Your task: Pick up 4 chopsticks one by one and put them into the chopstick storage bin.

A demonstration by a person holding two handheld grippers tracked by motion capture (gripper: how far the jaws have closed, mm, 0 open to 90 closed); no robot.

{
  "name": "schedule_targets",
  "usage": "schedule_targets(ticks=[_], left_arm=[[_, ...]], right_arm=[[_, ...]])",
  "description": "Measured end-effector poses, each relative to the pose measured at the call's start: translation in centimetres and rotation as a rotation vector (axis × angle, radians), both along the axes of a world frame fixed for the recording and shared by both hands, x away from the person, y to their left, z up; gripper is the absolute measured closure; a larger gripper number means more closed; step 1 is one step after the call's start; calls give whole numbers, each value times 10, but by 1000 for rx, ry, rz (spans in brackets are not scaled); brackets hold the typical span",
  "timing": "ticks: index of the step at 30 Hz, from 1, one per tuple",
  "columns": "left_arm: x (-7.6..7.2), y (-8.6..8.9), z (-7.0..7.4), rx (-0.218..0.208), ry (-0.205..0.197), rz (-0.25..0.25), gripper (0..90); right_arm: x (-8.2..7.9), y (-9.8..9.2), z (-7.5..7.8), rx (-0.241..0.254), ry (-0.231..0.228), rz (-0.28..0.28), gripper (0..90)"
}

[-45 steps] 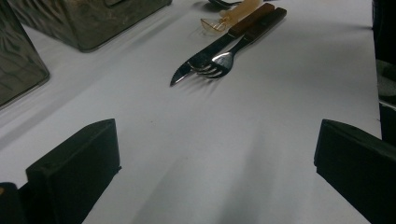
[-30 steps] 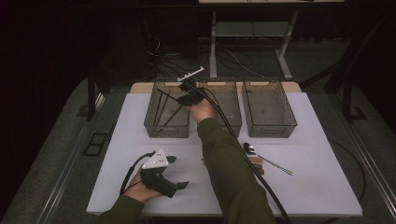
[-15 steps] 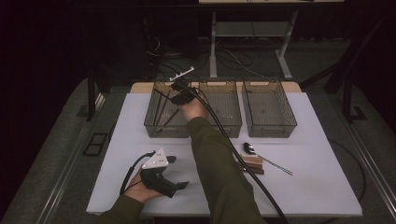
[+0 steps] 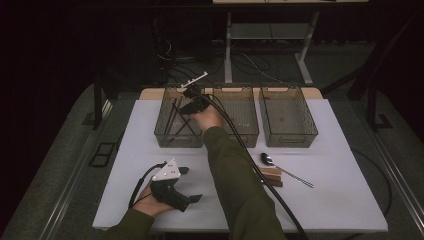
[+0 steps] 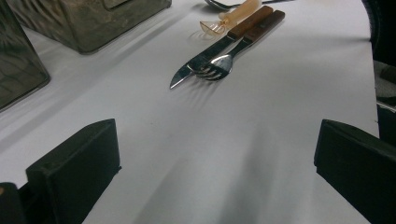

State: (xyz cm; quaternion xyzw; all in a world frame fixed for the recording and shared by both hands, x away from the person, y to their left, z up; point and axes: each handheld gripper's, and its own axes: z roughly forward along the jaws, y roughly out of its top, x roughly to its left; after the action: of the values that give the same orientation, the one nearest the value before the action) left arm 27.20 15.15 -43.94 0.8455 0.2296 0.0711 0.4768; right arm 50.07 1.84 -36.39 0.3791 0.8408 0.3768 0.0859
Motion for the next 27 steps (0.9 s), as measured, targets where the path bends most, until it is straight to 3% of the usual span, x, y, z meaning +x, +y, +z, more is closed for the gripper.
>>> schedule_targets(ticks=[2, 5, 8, 17, 27], left_arm=[[0, 0, 0, 0, -1, -1, 0], [0, 1, 0, -3, -1, 2, 0], [0, 1, 0, -1, -1, 3, 0], [1, 1, 0, 2, 2, 0, 0], [0, 1, -1, 3, 11, 13, 0]], right_arm=[[-2, -5, 1, 27, 15, 14, 543], [-8, -12, 5, 19, -3, 43, 504], [-15, -22, 9, 48, -19, 70, 482], [-39, -57, 13, 73, -54, 93, 339], [-66, -93, 14, 80, -74, 124, 316]])
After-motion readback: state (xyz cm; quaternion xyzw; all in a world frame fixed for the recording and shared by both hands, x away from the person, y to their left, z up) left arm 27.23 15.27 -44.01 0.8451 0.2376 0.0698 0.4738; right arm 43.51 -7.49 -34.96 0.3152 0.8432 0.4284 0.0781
